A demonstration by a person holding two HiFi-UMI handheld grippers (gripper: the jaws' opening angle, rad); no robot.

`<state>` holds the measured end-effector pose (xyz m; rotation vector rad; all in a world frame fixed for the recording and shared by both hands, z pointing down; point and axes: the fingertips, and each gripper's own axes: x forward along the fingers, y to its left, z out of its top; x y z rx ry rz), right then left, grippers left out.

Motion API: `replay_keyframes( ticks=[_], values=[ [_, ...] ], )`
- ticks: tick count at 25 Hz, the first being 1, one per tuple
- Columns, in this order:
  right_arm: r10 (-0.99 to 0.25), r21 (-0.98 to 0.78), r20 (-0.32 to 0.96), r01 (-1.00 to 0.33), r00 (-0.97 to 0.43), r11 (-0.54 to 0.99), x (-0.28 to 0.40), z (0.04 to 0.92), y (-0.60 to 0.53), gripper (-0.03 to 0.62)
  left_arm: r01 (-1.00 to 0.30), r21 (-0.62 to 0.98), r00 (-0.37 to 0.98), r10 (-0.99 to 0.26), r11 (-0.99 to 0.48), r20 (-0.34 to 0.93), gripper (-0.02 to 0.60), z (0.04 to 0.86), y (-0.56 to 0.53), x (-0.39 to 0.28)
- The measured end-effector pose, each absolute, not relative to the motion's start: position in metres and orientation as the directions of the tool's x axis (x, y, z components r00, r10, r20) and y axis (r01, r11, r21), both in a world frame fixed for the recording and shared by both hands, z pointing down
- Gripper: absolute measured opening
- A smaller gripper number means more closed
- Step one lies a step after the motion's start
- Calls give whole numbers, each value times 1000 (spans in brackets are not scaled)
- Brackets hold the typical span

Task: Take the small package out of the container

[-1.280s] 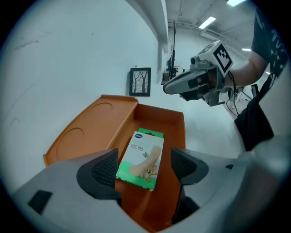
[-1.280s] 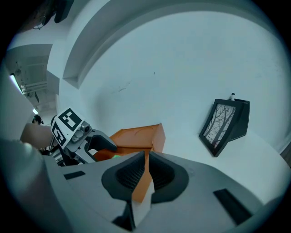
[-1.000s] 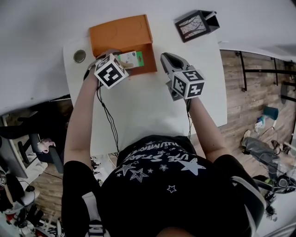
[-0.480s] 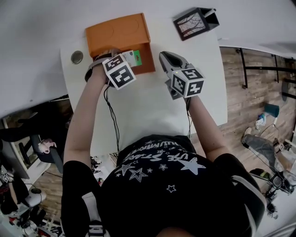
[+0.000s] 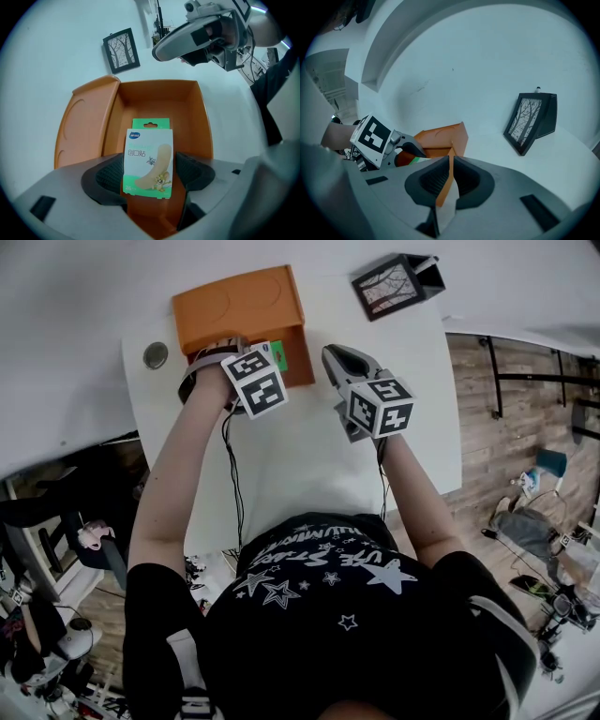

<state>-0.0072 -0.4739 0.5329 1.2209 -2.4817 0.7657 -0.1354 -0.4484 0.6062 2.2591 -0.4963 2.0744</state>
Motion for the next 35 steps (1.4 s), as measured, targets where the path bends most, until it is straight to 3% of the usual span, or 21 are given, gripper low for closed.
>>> replay_keyframes(
  ticks=[17,28,35],
  values=[
    [-649,-348,448,-788,-616,508,-9,528,-470,57,-245,-136,104,-166,-960,981,353,609,-447,-132],
    [-660,-319,418,-781,-624,537,-10,502,-459,57,-320,-168,163,-228,-933,960,350,583,-438,-147],
    [-671,-297,384,-773,-634,560,-15,475,-436,57,-386,-233,220,-335,-892,916,350,537,-422,-154]
  ],
)
